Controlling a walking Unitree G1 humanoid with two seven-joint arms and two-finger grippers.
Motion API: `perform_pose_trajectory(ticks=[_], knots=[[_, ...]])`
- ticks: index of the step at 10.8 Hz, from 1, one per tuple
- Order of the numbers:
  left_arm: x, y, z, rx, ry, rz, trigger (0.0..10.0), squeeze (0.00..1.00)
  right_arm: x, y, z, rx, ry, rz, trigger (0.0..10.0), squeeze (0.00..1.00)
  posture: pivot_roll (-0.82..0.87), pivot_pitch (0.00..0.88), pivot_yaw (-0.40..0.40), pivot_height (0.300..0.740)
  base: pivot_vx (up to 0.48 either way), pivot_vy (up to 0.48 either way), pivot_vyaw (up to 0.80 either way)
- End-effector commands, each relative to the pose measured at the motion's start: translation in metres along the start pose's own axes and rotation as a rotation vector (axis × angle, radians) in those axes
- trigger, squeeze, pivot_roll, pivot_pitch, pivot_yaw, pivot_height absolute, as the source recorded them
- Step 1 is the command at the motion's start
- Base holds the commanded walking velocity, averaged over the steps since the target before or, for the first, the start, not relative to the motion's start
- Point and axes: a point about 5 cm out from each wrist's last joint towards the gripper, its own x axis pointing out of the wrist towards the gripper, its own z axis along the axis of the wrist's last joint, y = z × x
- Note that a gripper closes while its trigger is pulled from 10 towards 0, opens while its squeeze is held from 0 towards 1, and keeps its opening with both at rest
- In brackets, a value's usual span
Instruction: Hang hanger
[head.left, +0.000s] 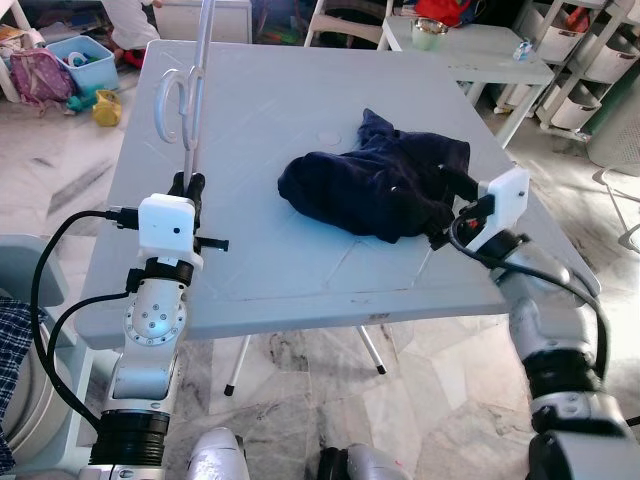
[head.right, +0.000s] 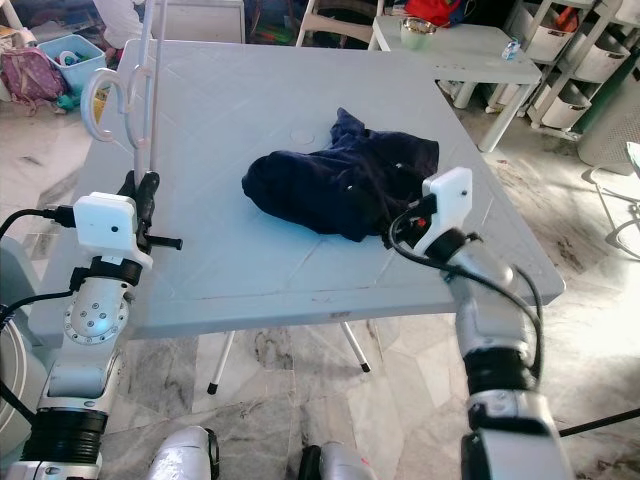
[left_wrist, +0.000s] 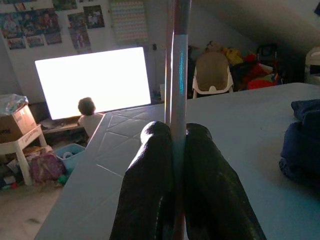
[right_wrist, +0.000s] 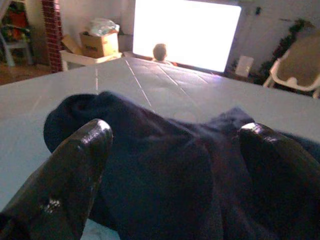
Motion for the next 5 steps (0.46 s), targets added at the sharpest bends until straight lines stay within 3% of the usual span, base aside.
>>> perform_pose_trajectory(ticks=[1,4,5], knots=[[-0.005,-0.005,-0.011,-0.008,0.065,-0.024,10.0,0.00,0.002,0.004,0.003,-0.011,-0.007,0.005,10.0,0.00,0.08,0.085,-0.093,0.740,0.000,0.000,0.00],[0.008,-0.001,0.012,0.084,-0.043,-0.059,10.0,0.00,0.009,0.017,0.000,0.007,-0.014,0.017,10.0,0.00,0.08,0.082,-0.091,0.740,0.000,0.000,0.00],[0.014,0.000,0.019,0.102,-0.073,-0.068,10.0,0.00,0.010,0.018,0.001,0.012,-0.018,0.014,10.0,0.00,0.09,0.077,-0.092,0.740,-0.240,0.000,0.00]])
